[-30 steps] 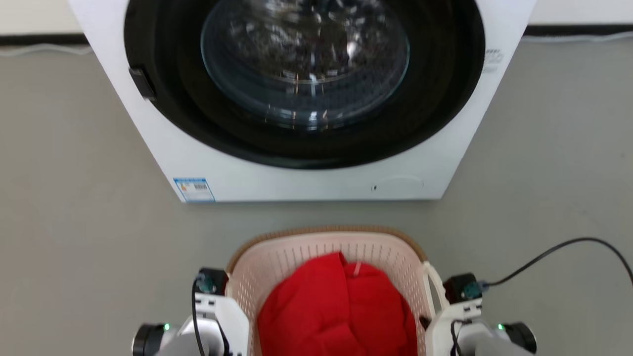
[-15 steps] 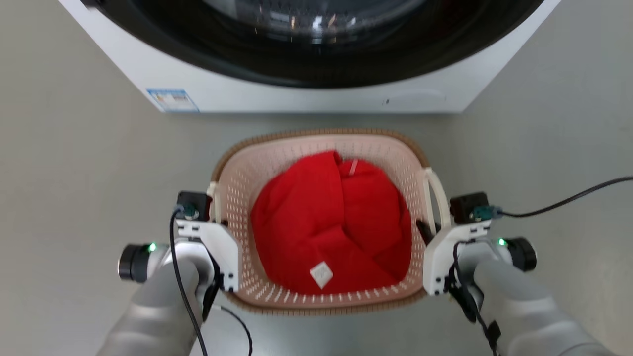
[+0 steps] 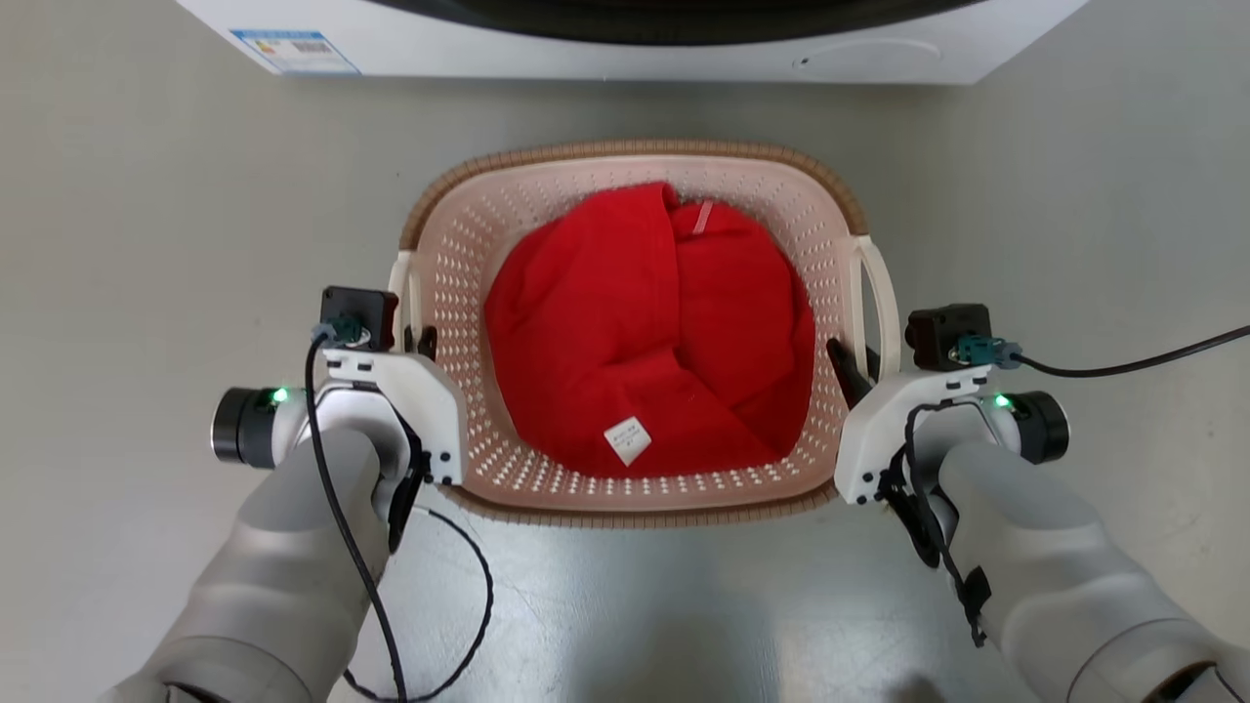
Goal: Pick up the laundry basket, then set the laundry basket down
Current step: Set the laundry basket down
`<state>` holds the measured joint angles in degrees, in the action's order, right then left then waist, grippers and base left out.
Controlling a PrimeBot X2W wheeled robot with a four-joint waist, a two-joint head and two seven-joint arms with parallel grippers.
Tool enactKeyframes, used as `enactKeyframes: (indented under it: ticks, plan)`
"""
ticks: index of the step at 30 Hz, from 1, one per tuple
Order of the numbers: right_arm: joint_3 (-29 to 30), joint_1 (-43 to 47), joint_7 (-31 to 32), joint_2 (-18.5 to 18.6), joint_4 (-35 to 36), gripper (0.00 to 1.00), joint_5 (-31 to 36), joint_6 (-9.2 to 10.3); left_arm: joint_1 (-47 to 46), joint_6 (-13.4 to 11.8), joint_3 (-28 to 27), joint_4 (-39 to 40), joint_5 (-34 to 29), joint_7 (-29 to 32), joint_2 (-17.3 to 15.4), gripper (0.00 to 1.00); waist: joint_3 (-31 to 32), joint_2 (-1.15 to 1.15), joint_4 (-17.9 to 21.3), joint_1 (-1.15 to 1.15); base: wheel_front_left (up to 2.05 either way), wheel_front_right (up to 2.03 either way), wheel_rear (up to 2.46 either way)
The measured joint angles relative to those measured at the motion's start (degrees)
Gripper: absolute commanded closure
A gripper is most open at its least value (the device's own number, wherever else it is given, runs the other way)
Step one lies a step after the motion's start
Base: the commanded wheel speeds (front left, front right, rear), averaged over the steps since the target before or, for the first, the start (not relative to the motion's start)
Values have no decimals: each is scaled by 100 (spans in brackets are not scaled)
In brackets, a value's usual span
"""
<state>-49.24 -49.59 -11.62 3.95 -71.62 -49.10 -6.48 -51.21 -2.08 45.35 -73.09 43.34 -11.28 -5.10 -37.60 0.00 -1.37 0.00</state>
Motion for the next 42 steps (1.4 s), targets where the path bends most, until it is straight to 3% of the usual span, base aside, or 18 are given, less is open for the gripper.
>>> enactKeyframes:
  ticks: [24, 42]
  plan:
    - [86, -517, -256, -11, -136, 100, 0, -7, -514, -52, -49, 107, -105, -286, -73, 100, -798, 0, 3, 0, 0, 0, 0]
    - [579, -704, -258, -12, -45, 100, 297, -8, -609, -144, -258, 422, -272, -289, -193, 100, -1073, 0, 92, 0, 0, 0, 0]
